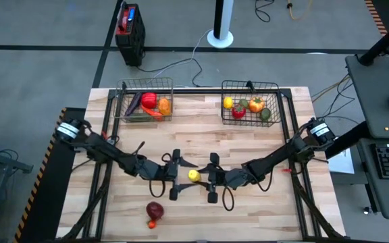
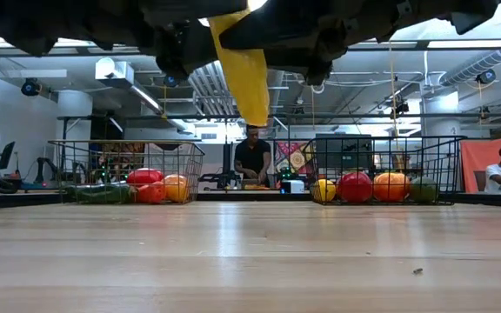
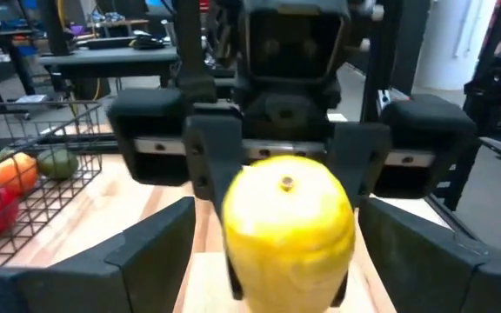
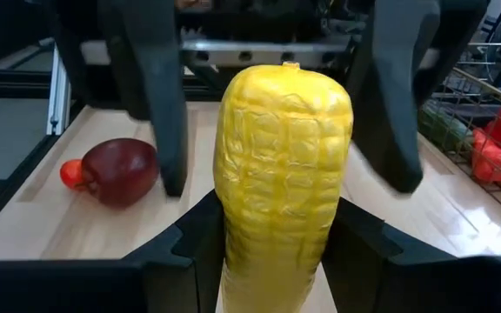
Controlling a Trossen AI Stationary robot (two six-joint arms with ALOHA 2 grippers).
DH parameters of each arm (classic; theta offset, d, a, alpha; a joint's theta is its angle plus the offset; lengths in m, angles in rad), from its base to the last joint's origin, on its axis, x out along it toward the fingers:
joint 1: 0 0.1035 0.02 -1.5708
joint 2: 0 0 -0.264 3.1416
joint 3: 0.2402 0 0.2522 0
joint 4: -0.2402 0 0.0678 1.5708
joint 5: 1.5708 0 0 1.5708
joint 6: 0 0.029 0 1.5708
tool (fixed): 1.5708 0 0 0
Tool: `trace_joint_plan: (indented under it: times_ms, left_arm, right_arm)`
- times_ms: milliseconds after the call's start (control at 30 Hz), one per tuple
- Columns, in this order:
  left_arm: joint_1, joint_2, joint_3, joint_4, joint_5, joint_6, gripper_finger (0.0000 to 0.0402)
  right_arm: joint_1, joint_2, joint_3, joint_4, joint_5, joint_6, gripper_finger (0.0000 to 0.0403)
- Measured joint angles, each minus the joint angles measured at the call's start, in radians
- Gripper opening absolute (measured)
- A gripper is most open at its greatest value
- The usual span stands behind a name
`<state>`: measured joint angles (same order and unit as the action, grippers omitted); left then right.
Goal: Sort produce into baskets
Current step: Put the corn into the brown wire basket
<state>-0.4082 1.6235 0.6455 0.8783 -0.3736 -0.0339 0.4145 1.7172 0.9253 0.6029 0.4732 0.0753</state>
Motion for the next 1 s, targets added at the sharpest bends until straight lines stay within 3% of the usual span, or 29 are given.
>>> trace_joint_plan:
  times_ms: [367,767,1000]
  left_arm:
    - [0.001,0.046,0.014,0.085,0.025,0.034,0.0248]
    - [0.001,0.046,0.013,0.088,0.020,0.024,0.0141]
    - [0.001,0.046,0.013,0.087,0.018,0.015,0.0136]
  right_arm:
    - [0.000,0.000,0.000,-0.023,0.000,0.010,0.0148]
    - [0.000,0.000,0.000,-0.024,0.001,0.002,0.0148]
    - [0.000,0.000,-0.001,-0.023,0.001,0.013,0.0164]
